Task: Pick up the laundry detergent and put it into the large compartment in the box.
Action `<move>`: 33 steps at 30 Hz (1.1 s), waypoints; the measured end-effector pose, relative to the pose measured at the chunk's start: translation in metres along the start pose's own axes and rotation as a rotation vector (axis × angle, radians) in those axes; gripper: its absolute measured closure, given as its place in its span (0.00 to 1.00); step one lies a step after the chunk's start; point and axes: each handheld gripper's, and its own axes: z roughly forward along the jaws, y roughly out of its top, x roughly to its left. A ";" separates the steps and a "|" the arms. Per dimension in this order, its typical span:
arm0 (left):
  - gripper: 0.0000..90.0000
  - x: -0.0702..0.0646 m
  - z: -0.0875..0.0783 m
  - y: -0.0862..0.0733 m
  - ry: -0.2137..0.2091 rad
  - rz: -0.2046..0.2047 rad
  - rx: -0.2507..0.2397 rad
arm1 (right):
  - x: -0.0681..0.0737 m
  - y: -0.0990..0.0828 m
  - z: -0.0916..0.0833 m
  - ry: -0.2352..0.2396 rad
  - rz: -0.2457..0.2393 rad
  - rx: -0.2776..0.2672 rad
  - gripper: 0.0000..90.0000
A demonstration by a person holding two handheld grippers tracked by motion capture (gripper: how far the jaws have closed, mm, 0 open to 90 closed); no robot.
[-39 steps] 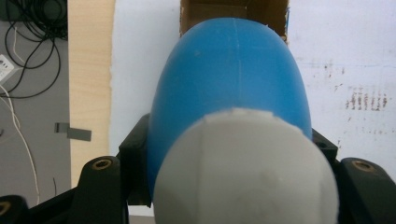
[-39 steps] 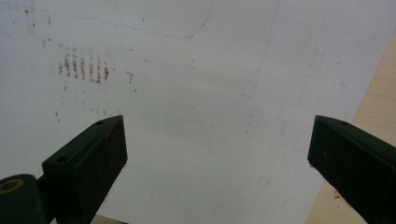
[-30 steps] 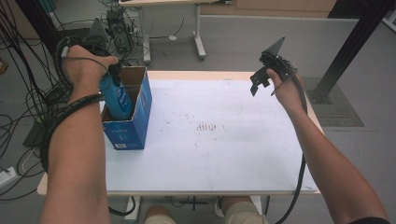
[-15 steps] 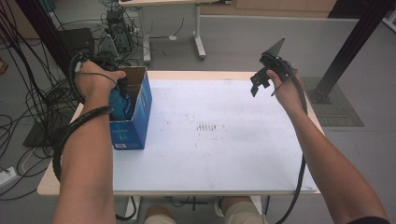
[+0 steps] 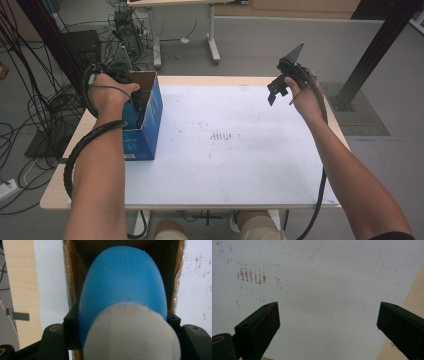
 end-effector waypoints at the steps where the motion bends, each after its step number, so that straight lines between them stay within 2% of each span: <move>1: 0.42 0.000 0.001 0.000 0.000 0.001 0.001 | 0.000 0.000 0.001 0.001 0.001 0.001 0.05; 18: 0.42 -0.002 0.032 0.000 -0.008 0.015 0.043 | 0.000 0.002 0.007 0.001 0.002 0.013 0.05; 33: 0.42 -0.001 0.032 -0.004 -0.010 0.017 0.034 | 0.006 0.002 0.009 -0.004 -0.007 0.014 0.05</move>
